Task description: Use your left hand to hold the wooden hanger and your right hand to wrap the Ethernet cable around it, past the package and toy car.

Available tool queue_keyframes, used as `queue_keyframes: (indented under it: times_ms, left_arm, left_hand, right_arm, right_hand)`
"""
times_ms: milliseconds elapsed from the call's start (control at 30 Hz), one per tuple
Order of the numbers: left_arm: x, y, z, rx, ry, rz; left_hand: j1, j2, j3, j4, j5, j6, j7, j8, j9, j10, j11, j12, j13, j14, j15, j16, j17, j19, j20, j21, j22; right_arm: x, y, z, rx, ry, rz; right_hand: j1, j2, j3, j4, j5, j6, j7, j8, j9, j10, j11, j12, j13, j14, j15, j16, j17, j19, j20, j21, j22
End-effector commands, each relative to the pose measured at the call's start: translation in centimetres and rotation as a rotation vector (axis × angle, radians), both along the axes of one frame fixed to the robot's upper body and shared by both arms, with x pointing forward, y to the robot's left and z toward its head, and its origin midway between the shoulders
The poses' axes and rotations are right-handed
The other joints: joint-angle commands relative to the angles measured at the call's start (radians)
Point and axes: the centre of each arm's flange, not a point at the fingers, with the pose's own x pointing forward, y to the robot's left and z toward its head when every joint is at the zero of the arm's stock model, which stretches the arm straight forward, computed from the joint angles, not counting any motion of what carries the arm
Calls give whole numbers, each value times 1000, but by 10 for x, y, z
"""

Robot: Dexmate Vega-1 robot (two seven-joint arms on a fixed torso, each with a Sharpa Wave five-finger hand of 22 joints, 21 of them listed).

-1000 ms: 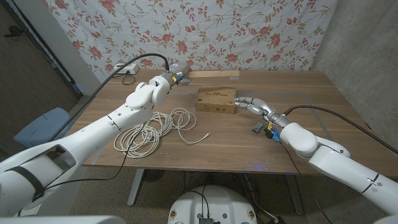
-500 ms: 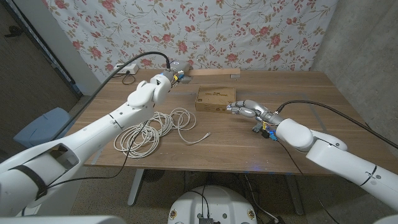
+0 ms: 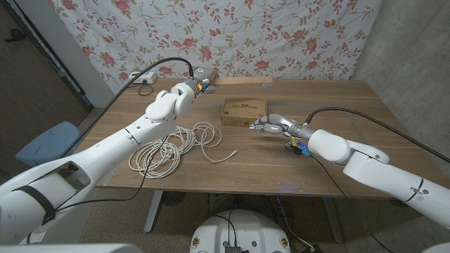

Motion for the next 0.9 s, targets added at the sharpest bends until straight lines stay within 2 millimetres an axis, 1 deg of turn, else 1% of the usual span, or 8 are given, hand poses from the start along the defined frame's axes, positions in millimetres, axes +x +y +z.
queue_keyframes:
  times_ms: [33,133,200,367,433,533,600,900]
  left_arm:
    - [-4,3,-1,-8,-8,9]
    - [-5,4,-1,-12,-7,8]
    - [-6,5,-2,-14,-8,9]
    - [-8,6,-2,-16,-10,11]
    - [-8,7,-2,-15,-10,14]
    - [-9,7,-2,-13,-13,15]
    - [-10,8,-2,-13,-15,15]
    - [-11,12,-3,-17,-18,15]
  left_hand:
    - [5,10,1,5,7,9,1,11,4,6,1,-2,6,9,1,-4,2,-2,3,5,-1]
    - [4,10,0,6,8,10,1,10,3,6,1,-2,7,9,0,-4,2,-2,2,5,-1]
    - [5,10,0,5,9,11,1,10,2,6,0,-3,6,9,0,-5,1,-2,3,6,-1]
    - [4,10,-1,5,11,9,1,10,2,10,0,-6,1,10,0,-4,3,-3,3,7,-3]
    - [3,10,-1,6,12,10,2,10,2,9,0,-6,4,9,1,-5,1,-3,4,7,-4]
    - [3,9,-1,6,13,12,1,10,1,7,2,-5,7,9,0,-4,2,-2,2,6,-6]
    - [3,9,-1,6,14,12,2,9,0,7,1,-5,8,8,-1,-4,3,-3,2,6,-6]
    - [2,10,-1,6,18,12,4,7,-2,10,3,-11,1,7,3,-7,-3,-4,1,9,-6]
  right_arm:
    - [-3,28,5,-108,23,78]
    - [-3,34,5,-132,19,93]
    - [-5,40,5,-154,3,96]
    - [-3,46,6,-166,26,126]
    - [-1,49,5,-164,43,148]
    - [0,54,5,-170,60,169]
    - [1,58,5,-184,72,177]
    - [5,74,5,-247,114,194]
  right_hand:
    - [33,3,9,0,5,19,-2,-1,4,20,5,9,5,28,-12,21,13,20,-1,7,1]
    - [34,0,5,6,2,30,-1,0,4,31,10,14,7,43,-12,32,21,31,-5,11,1]
    - [40,-1,4,6,2,29,-3,-2,4,29,-2,14,8,41,-14,34,26,32,-6,12,1]
    - [81,7,17,-4,5,22,-10,-8,4,22,-8,12,11,39,-21,40,37,34,-8,12,1]
    - [81,7,15,1,3,29,-6,-7,5,29,-3,15,12,44,-20,46,42,36,-10,13,2]
    - [47,1,-9,29,-5,50,3,-6,5,47,7,25,17,66,-14,64,59,41,-12,15,2]
    - [27,-5,-22,41,-7,55,5,-8,5,49,13,27,19,67,-12,68,67,44,-15,16,3]
    - [-55,-40,-76,77,-1,48,17,-23,5,29,31,22,27,51,-1,73,95,41,-15,15,5]
